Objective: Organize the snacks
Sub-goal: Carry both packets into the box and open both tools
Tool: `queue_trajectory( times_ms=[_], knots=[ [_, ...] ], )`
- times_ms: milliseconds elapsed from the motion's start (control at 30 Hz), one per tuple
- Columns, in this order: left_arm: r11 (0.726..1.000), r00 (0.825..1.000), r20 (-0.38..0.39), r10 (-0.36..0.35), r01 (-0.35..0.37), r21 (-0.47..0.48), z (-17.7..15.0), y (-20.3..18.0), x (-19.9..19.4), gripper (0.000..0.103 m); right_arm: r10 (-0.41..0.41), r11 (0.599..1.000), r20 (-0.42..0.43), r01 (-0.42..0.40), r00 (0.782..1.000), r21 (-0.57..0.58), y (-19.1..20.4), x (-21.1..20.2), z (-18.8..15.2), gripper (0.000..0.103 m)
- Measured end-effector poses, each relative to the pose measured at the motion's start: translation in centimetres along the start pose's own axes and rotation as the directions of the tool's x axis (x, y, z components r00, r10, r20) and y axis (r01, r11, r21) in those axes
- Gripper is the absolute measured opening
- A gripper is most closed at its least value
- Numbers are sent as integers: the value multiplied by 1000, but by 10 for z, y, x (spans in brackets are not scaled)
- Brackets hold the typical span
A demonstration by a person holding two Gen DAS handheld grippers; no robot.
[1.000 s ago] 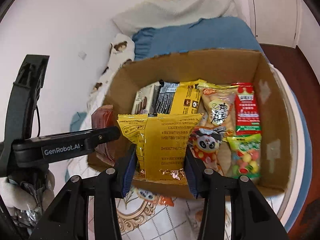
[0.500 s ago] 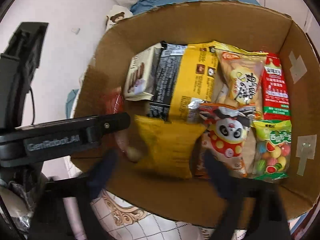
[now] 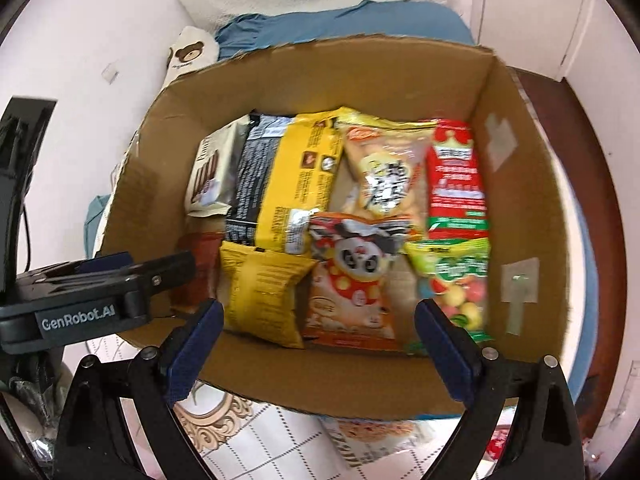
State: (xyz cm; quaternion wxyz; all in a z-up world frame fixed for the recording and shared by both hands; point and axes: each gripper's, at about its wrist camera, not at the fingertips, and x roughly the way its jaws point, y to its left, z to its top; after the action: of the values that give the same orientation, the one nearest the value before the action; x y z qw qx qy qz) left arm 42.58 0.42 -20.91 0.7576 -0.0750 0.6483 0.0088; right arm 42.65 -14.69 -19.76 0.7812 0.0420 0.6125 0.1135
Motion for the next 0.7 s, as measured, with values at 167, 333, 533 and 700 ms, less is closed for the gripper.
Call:
queue_trajectory(
  times_ms=[167,333,533,700],
  knots=[
    [1000,996,84,12,-13,14,-11,-2,-19,87,-22,1000,41,22,999,9,-3,-31,-10,98],
    [999,975,222,32,-41,36,-29,-5,-53,87,-43,999,115,43,992,4,0,-60,-25,98],
    [997,939,344,30,-52,56,-55,-7,-87,87,-68,997,223,71,972,-7,4,-106,-48,98],
    [995,913,407,24,-61,79,-79,-12,-109,87,-103,994,303,112,947,-15,9,-137,-66,98]
  ],
)
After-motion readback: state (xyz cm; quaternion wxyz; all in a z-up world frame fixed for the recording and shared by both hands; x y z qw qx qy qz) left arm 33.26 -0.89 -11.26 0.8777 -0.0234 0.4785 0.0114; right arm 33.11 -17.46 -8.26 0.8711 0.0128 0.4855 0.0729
